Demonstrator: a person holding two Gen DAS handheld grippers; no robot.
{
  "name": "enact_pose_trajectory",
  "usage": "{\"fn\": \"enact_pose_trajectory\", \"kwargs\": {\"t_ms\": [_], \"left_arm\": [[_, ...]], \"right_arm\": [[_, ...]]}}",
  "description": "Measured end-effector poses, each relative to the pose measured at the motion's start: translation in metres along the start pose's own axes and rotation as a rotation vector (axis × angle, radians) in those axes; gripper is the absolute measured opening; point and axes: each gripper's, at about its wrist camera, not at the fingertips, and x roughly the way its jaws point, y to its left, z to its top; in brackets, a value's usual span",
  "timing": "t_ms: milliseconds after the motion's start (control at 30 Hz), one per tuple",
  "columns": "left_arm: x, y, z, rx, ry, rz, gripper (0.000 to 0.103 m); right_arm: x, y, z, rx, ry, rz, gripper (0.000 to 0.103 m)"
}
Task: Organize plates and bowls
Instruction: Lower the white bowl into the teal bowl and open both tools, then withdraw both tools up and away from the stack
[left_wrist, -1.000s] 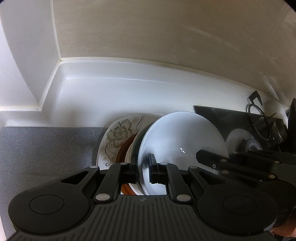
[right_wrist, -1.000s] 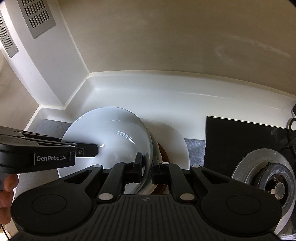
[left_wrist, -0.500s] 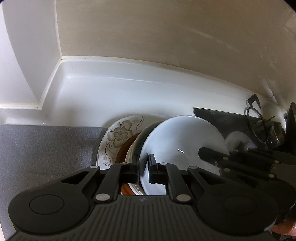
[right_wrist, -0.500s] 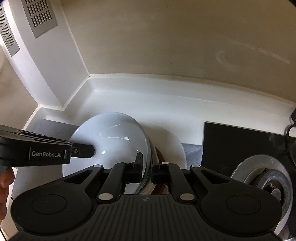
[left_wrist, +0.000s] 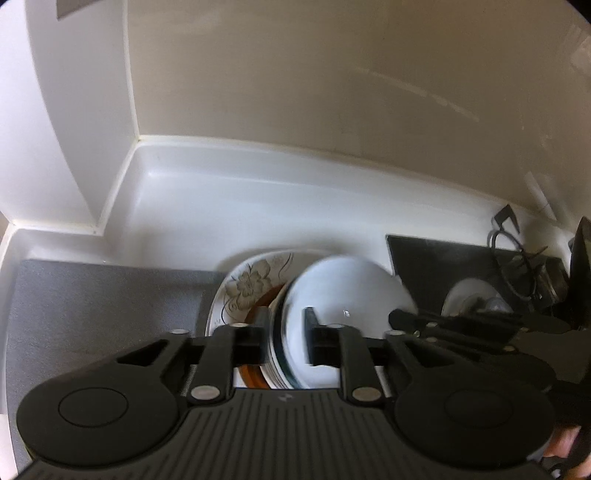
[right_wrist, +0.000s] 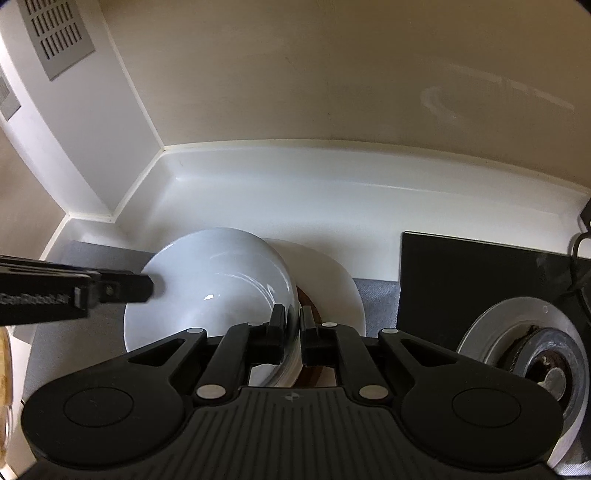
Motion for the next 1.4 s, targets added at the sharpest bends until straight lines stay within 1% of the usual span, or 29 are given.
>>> {"fn": "enact_pose_trajectory", "kwargs": {"t_ms": [33,67,100,133,167,200,233,267,300,333,400,433,533,600,700,800,900,967,1033,1100,1133,1167,1267,1400], "left_arm": [[-0.002,0.001,0.002,-0.005,-0.007,0.000,0.045],[-0.003,0.002,0.003,-0.005,-0.016,0.008,0.050],[-0.004,0.003,0.003,-0.004,-0.024,0.020,0.051],[-0.004,0.003,0.003,-0.003,-0.028,0.029,0.058],[-0.004,0.003,0.003,-0.002,-0.032,0.036,0.070],[-0.005,0.003,0.001,0.002,-0.041,0.044,0.077],[-0.007,0.003,-0.001,0.009,-0.055,0.055,0.088],[-0.009,0.002,-0.003,0.019,-0.070,0.073,0.091],[-0.011,0.000,-0.006,0.030,-0.083,0.093,0.094],[-0.012,-0.002,-0.008,0.040,-0.091,0.105,0.098],[-0.015,-0.002,-0.017,0.050,-0.102,0.120,0.102],[-0.016,-0.003,-0.022,0.060,-0.098,0.125,0.103],[-0.022,-0.002,-0.039,0.066,-0.110,0.173,0.103],[-0.024,0.000,-0.052,0.053,-0.102,0.197,0.103],[-0.032,0.004,-0.080,0.057,-0.075,0.193,0.103],[-0.046,0.007,-0.111,0.063,-0.072,0.197,0.103],[-0.063,0.005,-0.136,0.088,-0.089,0.200,0.103],[-0.076,0.004,-0.151,0.109,-0.113,0.221,0.103],[-0.089,0.003,-0.165,0.120,-0.142,0.231,0.103],[-0.100,0.003,-0.173,0.127,-0.162,0.222,0.103],[-0.106,0.003,-0.178,0.127,-0.172,0.216,0.103],[-0.109,0.003,-0.180,0.125,-0.182,0.211,0.103],[-0.119,0.000,-0.189,0.128,-0.210,0.207,0.103],[-0.132,-0.009,-0.196,0.151,-0.234,0.202,0.103]], "right_arm": [[0.001,0.000,0.001,0.007,0.011,0.003,0.010],[0.003,-0.002,0.002,0.016,0.021,0.011,0.010],[0.003,-0.003,0.002,0.027,0.027,0.010,0.012],[0.003,-0.004,0.003,0.034,0.027,0.007,0.019],[0.003,-0.004,0.004,0.038,0.025,0.000,0.025],[0.001,-0.004,0.004,0.043,0.021,-0.011,0.038],[-0.001,-0.004,0.004,0.048,0.014,-0.017,0.050],[-0.005,-0.003,0.003,0.051,0.002,-0.016,0.055],[-0.010,-0.002,0.001,0.048,-0.011,-0.010,0.062],[-0.014,-0.001,-0.001,0.044,-0.019,-0.011,0.068],[-0.024,0.003,-0.010,0.028,-0.044,-0.027,0.074],[-0.028,0.005,-0.014,0.014,-0.052,-0.033,0.077],[-0.040,0.013,-0.036,-0.035,-0.073,-0.057,0.078],[-0.048,0.017,-0.052,-0.049,-0.084,-0.073,0.078],[-0.064,0.023,-0.078,-0.045,-0.117,-0.083,0.078],[-0.080,0.031,-0.100,-0.012,-0.164,-0.104,0.079],[-0.097,0.045,-0.123,0.023,-0.215,-0.109,0.085],[-0.106,0.057,-0.138,-0.003,-0.222,-0.100,0.085],[-0.116,0.068,-0.150,-0.029,-0.241,-0.119,0.087],[-0.129,0.075,-0.161,-0.034,-0.275,-0.144,0.090],[-0.136,0.077,-0.165,-0.034,-0.294,-0.155,0.094],[-0.142,0.079,-0.169,-0.032,-0.316,-0.169,0.096],[-0.161,0.085,-0.182,-0.039,-0.378,-0.203,0.098],[-0.179,0.088,-0.196,-0.033,-0.420,-0.219,0.103]]}}
